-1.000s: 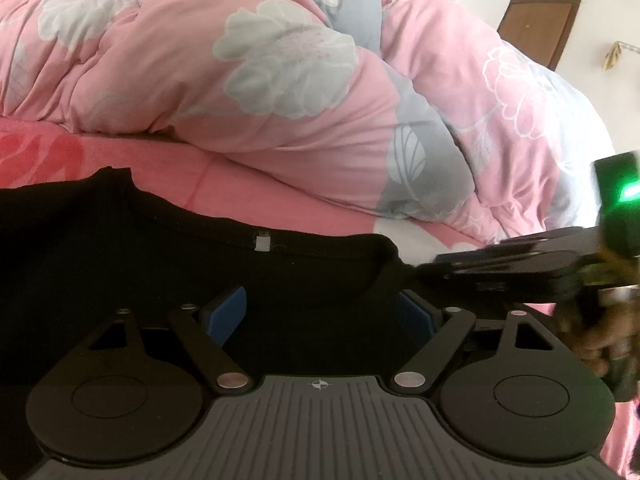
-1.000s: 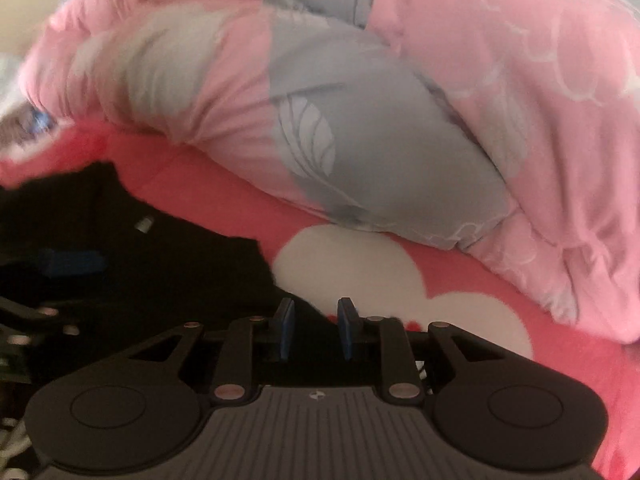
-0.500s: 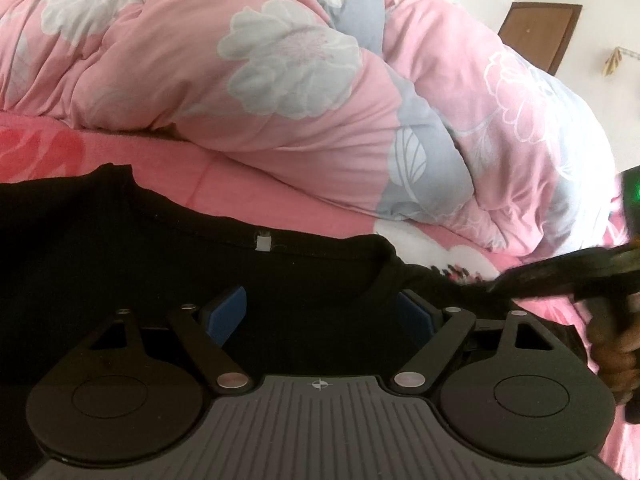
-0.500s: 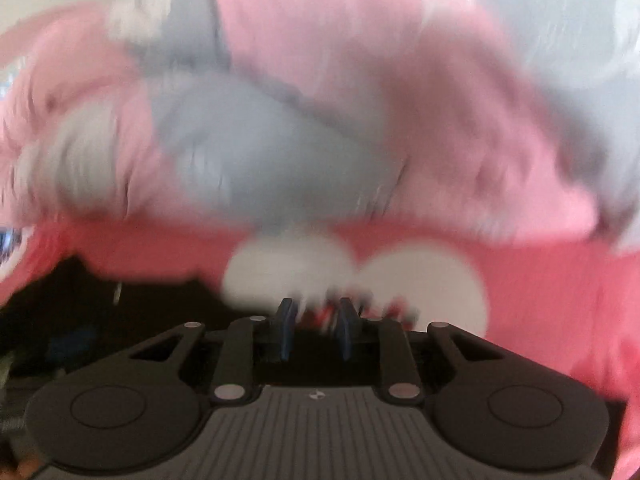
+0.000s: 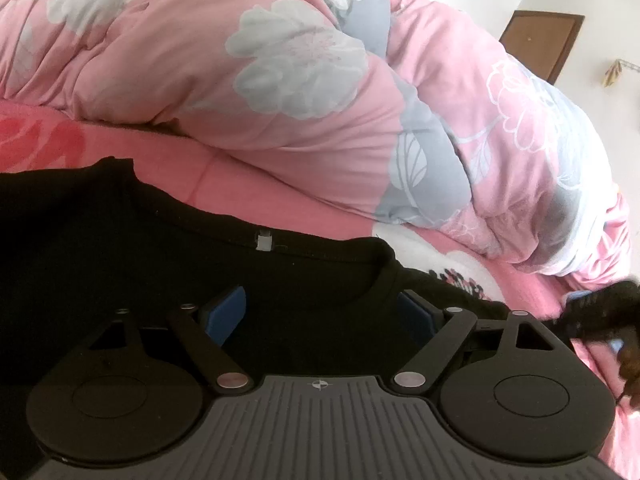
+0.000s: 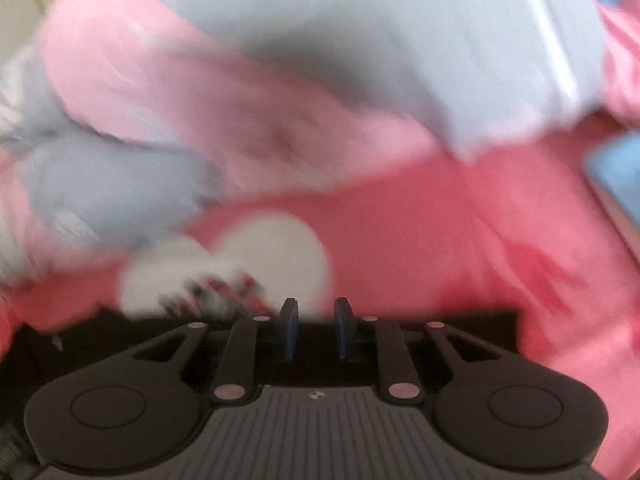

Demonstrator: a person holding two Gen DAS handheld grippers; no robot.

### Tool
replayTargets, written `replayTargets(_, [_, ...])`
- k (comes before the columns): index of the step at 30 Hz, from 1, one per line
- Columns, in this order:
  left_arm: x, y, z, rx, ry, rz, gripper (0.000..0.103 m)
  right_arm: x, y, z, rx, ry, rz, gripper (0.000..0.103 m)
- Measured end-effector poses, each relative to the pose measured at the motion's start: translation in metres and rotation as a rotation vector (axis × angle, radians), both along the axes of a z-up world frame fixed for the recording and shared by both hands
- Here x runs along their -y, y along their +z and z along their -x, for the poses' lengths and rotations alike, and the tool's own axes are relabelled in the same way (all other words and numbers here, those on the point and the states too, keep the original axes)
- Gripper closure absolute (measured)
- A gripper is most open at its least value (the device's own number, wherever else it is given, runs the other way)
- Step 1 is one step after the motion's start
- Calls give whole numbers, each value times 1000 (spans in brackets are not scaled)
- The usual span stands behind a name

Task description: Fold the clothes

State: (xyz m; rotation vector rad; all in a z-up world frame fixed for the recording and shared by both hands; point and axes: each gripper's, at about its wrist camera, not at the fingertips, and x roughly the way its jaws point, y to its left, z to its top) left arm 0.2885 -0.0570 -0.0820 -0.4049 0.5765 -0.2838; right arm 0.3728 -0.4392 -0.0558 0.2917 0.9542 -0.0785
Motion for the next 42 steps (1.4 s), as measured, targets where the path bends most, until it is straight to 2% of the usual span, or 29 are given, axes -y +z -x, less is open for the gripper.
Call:
replayTargets(1, [0, 0, 0, 0, 0, 0, 19, 14, -7, 3, -29, -30, 1, 87])
replayTargets(3, [0, 0, 0, 0, 0, 2, 19, 57, -20, 4, 15, -140, -18, 87])
replayTargets(5, [-1, 0, 0, -1, 0, 4, 19, 85, -17, 9, 34, -276, 77, 85])
replayTargets(7, [-1, 0, 0, -1, 0, 6, 19, 109, -11, 21, 58, -351, 95, 84])
replayTargets(12, [-2, 0, 0, -2, -1, 11, 19, 93, 9, 56, 159, -142, -79, 83])
replayTargets(14, [-2, 0, 0, -3, -1, 13, 19, 71, -3, 52, 125, -59, -187, 83])
replayTargets(16, [-3, 0, 0, -3, -1, 15, 19, 72, -23, 52, 63, -83, -287, 84])
replayTargets(17, [-3, 0, 0, -4, -1, 17, 19, 79, -31, 55, 56, -118, -303, 87])
replayTargets(18, [-3, 0, -1, -4, -1, 19, 19, 88, -39, 58, 53, -155, -314, 102])
replayTargets(20, [-3, -1, -1, -4, -1, 21, 19, 103, -31, 77, 64, -243, -248, 103])
replayTargets(23, [-3, -1, -2, -6, -2, 25, 19, 126, -18, 108, 82, -376, -139, 95])
replayTargets(26, [-5, -1, -2, -6, -2, 34, 19, 110, -4, 131, 128, -273, -257, 90])
replayTargets(28, [-7, -2, -2, -6, -2, 46, 19, 77, -6, 130, 107, -149, -282, 83])
replayTargets(30, [-9, -2, -2, -6, -3, 63, 19, 48, -14, 127, 61, -43, -311, 83])
replayTargets(31, [-9, -2, -2, -6, -3, 67, 19, 45, -22, 129, 34, -35, -311, 83])
replayTargets(32, [-10, -3, -1, -7, -3, 70, 19, 43, -31, 131, 9, -30, -310, 83])
replayTargets(33, [-10, -2, -1, -7, -4, 71, 19, 50, -35, 135, 7, -36, -307, 89])
replayTargets(35, [-11, -2, -2, -7, -4, 75, 19, 83, -31, 151, 44, -115, -349, 90])
replayTargets(36, [-12, -2, -1, -6, -3, 81, 19, 97, -25, 163, 50, -189, -304, 86])
replayTargets(38, [-14, -1, -1, -5, 1, 95, 19, 119, -14, 185, 58, -295, -212, 86])
replayTargets(40, [-16, 4, 1, 2, 29, 89, 19, 124, -2, 203, 62, -309, -219, 85])
replayTargets(42, [-20, 21, 13, 7, 45, 59, 19, 110, 15, 209, 93, -260, -241, 84])
